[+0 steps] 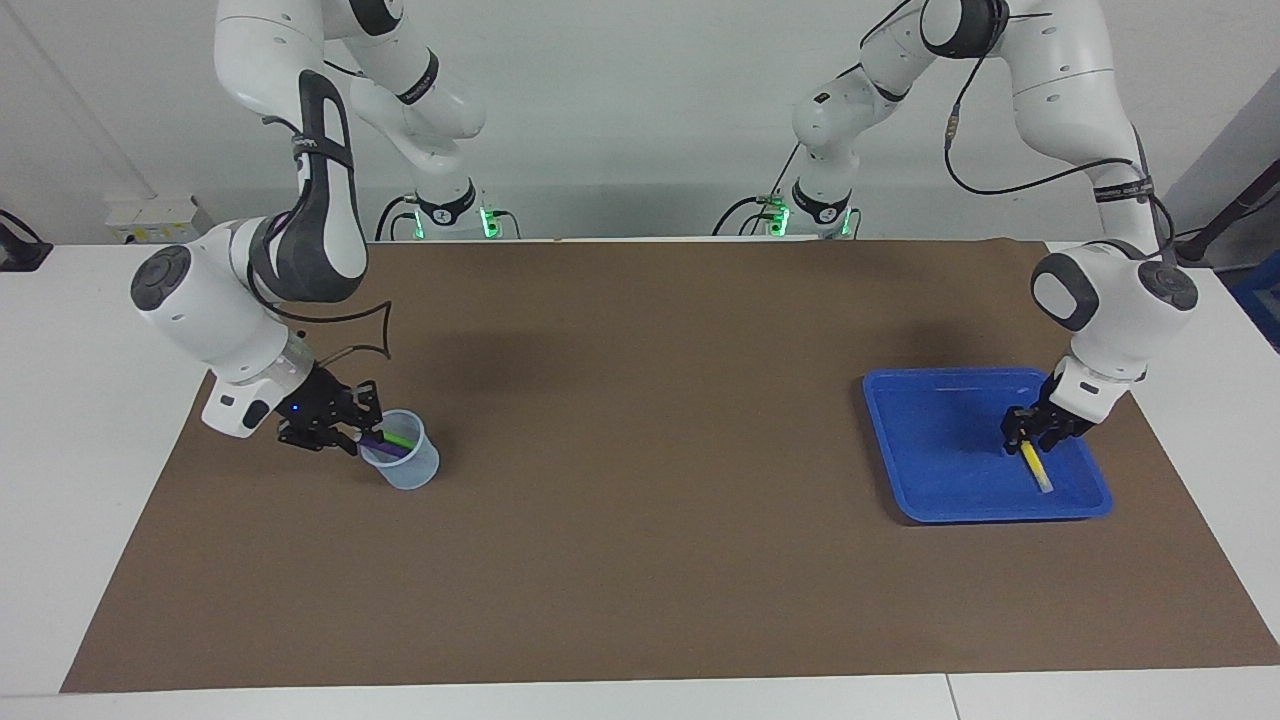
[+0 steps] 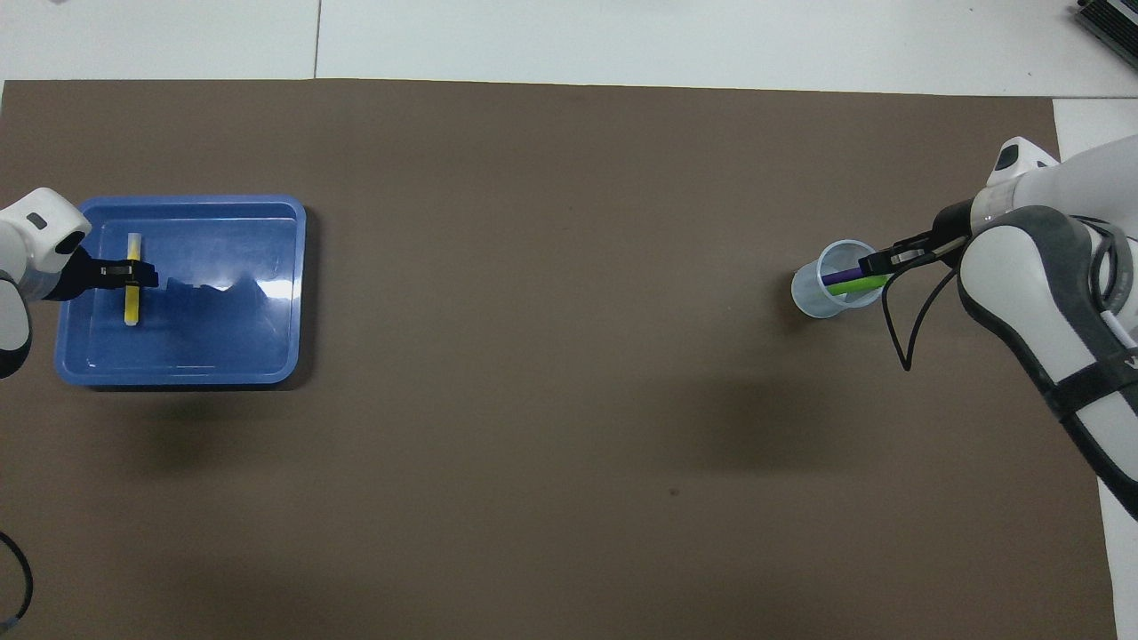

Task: Right arm passes pens to left for tray arrangement
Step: 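Lower the yellow pen into the blue tray with the left gripper, then open the left gripper and lift it away from the tray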

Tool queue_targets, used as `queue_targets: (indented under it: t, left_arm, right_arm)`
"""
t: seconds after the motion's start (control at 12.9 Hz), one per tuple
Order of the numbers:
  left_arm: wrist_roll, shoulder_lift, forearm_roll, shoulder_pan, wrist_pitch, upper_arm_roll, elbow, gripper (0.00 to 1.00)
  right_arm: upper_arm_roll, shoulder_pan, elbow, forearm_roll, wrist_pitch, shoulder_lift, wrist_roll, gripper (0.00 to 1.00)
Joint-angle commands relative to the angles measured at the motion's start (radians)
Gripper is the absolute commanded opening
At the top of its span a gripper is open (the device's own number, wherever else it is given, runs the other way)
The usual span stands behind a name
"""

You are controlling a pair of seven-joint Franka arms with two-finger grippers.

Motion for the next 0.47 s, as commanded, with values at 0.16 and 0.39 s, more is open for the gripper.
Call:
queue_targets:
  t: [0.16, 0.39]
  left_arm:
    - [-0.066, -0.023, 0.007, -0.038, -0.195, -0.008, 0.126, 0.72]
    - [-0.179, -0.075, -0.02, -0.062, -0.257, -0.033, 0.132, 1.0]
  right_arm:
    - [0.012, -0.012, 0.008, -0.003, -0.021, -0.003, 0.024, 0.29]
    - [0.012, -0.006, 0.01, -0.003, -0.021, -0.003, 0.036, 0.25]
